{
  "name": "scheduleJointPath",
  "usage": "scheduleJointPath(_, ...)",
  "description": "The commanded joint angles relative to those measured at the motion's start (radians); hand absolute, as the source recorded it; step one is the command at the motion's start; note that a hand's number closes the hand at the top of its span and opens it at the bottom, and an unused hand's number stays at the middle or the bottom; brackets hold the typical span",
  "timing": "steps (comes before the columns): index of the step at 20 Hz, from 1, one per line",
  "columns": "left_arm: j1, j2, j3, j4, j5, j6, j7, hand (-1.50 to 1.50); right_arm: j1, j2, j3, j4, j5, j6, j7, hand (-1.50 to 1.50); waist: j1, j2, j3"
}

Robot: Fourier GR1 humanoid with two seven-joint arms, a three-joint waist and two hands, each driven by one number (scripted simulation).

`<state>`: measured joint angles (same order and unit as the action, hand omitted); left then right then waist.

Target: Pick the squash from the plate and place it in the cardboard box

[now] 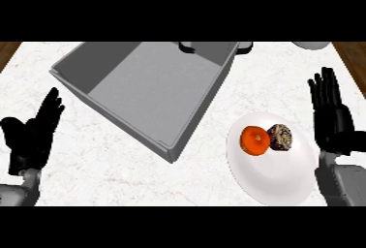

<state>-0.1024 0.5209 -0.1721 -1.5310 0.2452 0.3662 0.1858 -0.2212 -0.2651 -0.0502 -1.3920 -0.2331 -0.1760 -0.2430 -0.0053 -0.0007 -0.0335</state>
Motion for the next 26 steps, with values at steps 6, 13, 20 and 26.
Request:
scheduleJointPath(6,0.029,0.145,0.034,0.100,-0.164,0.011,-0.084,0.00,-0.006,-0.098,0.101,0.036,-0.169,0.417,0.144,-1.50,0.022,0.008,0.035)
scheduleJointPath(13,0.027,0.105,0.023,0.157,-0.156,-0.014,-0.107,0.00,0.100,-0.219,0.156,0.208,0.064,0.490,-0.312,-1.50,0.011,0.010,0.037)
scheduleJointPath(20,-0.010,0.075,0.047,0.233,-0.178,-0.035,-0.145,0.00,-0.025,-0.305,0.158,0.454,0.277,0.537,-0.661,-1.50,0.017,0.008,0.035)
scheduleJointPath(26,-0.006,0.088,0.073,0.248,-0.168,-0.063,-0.166,0.00,-0.148,-0.441,0.255,0.402,0.469,0.498,-0.483,-1.50,0.024,0.004,0.033)
